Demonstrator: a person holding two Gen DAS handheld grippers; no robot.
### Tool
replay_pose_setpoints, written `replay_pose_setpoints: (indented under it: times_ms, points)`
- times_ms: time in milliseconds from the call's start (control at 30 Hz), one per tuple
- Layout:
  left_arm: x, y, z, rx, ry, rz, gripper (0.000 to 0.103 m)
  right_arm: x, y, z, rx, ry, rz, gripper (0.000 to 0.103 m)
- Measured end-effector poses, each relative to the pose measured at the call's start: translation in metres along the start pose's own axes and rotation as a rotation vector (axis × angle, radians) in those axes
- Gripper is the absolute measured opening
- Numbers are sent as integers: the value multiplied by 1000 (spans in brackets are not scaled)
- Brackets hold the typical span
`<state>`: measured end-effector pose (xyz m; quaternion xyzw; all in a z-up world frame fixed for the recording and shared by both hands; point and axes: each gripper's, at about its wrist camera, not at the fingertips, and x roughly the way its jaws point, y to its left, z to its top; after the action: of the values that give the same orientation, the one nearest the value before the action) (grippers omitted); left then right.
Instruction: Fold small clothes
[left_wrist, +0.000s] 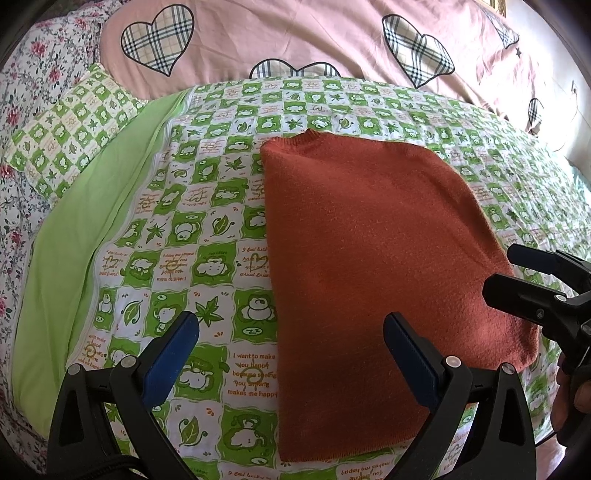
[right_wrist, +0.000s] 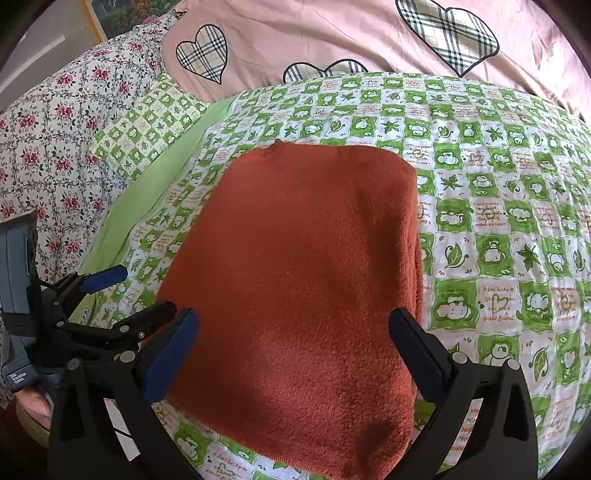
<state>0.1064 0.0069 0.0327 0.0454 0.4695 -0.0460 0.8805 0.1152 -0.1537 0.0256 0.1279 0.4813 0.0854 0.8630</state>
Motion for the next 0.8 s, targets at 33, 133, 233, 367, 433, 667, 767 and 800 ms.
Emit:
replay_pose_setpoints:
  times_ms: [33, 133, 233, 367, 433, 667, 767, 800]
  points:
    - [0, 0, 0, 0, 0, 2, 100, 0, 0, 0, 0, 0, 1, 102]
    - [1, 0, 1, -3, -7, 12, 100, 1, 0, 1, -1, -1, 0, 102]
    - [0, 0, 3, 3, -16, 12, 100, 0, -3, 3, 0, -3, -3, 102]
    - [1, 1, 5, 6, -21, 17, 100, -1, -9, 5, 2, -6, -4, 102]
    - [1, 3, 6, 0, -20, 14, 100, -2, -11, 5, 3, -8, -5, 102]
    - [1, 8, 10, -24, -18, 17, 100, -6, -13, 3, 10, -20, -14, 102]
    - [0, 9, 10, -35, -14, 17, 100, -4, -15, 3, 17, -18, -17, 102]
    - [0, 9, 9, -36, -12, 18, 100, -4, -16, 3, 18, -18, -17, 102]
